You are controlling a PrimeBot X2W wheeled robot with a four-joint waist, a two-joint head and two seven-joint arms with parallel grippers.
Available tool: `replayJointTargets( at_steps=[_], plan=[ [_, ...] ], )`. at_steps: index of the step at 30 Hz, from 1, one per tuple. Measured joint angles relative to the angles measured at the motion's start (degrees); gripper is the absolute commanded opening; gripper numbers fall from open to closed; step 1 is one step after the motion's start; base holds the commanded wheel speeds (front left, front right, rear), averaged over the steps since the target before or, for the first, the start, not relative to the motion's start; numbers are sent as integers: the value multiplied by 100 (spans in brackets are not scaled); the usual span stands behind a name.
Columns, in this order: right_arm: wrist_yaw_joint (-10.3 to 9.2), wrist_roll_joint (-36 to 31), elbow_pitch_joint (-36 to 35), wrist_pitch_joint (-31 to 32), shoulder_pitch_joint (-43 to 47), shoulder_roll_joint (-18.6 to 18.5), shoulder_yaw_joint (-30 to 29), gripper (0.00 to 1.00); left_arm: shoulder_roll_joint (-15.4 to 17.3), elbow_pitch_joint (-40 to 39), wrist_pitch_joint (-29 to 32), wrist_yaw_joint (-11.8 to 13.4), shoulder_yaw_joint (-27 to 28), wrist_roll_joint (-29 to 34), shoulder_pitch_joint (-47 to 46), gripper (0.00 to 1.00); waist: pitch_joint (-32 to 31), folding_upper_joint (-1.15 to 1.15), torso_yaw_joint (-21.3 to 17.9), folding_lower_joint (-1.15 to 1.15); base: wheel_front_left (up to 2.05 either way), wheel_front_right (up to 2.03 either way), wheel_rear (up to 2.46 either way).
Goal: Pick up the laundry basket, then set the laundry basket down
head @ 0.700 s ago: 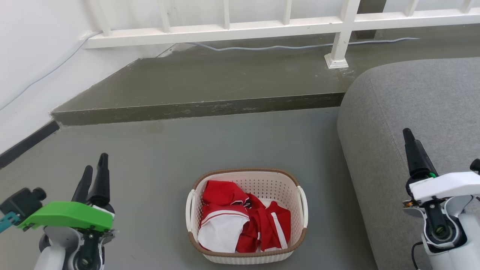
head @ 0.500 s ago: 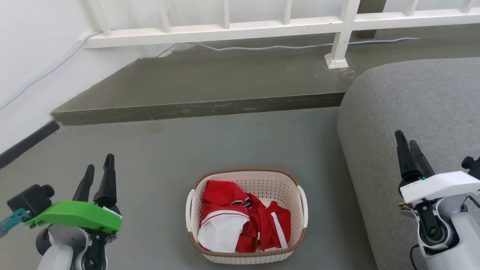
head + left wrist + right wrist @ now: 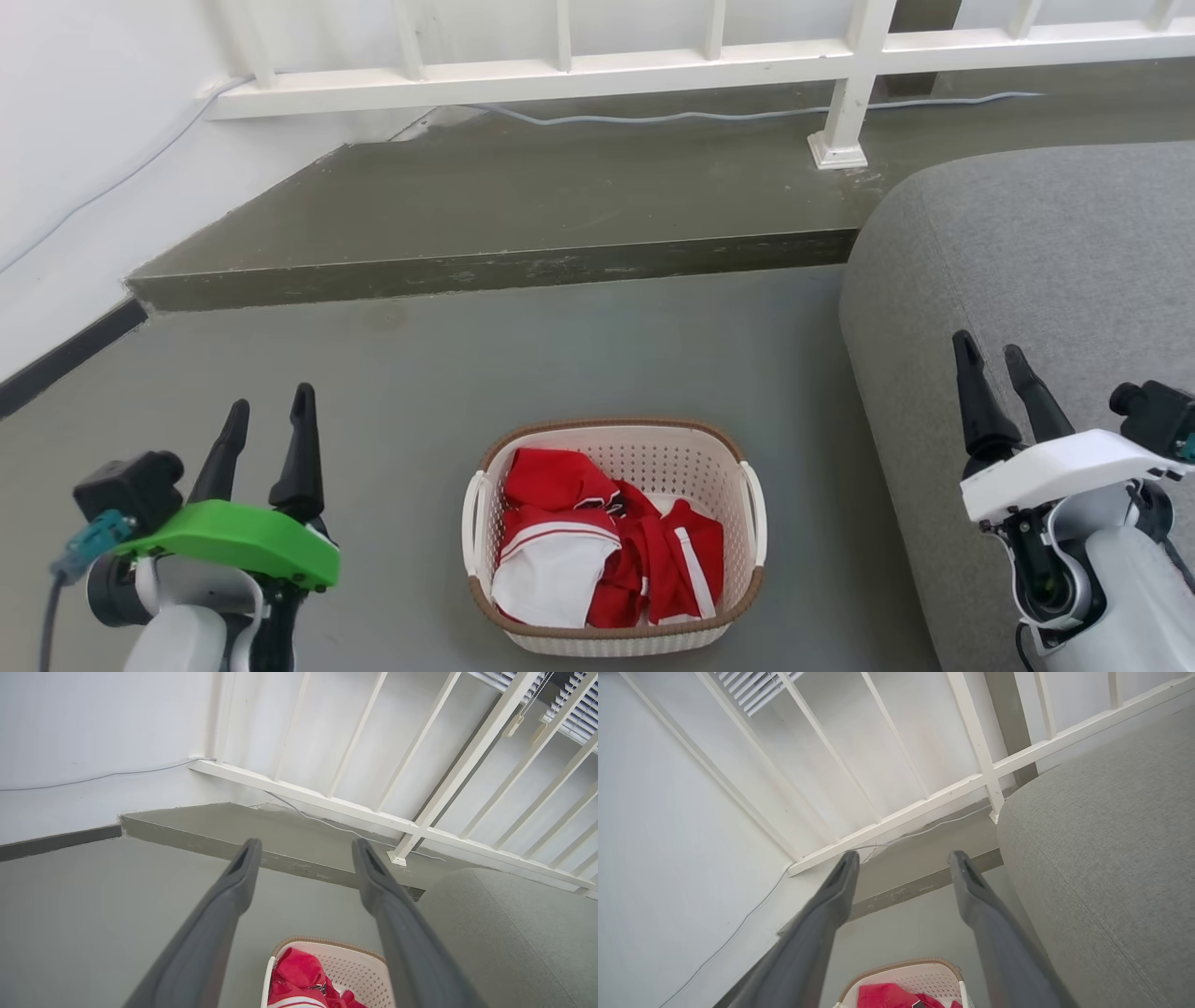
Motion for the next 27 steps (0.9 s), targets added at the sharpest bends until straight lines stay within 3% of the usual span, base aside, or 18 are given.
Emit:
replayJointTargets(
  at_steps=[27],
  plan=[
    [-222,-2098,164,-549,1,-101,534,100,23,-47,-573,371,-602,1790,0,100,32,0,-26,0,0,0,0]
  ],
)
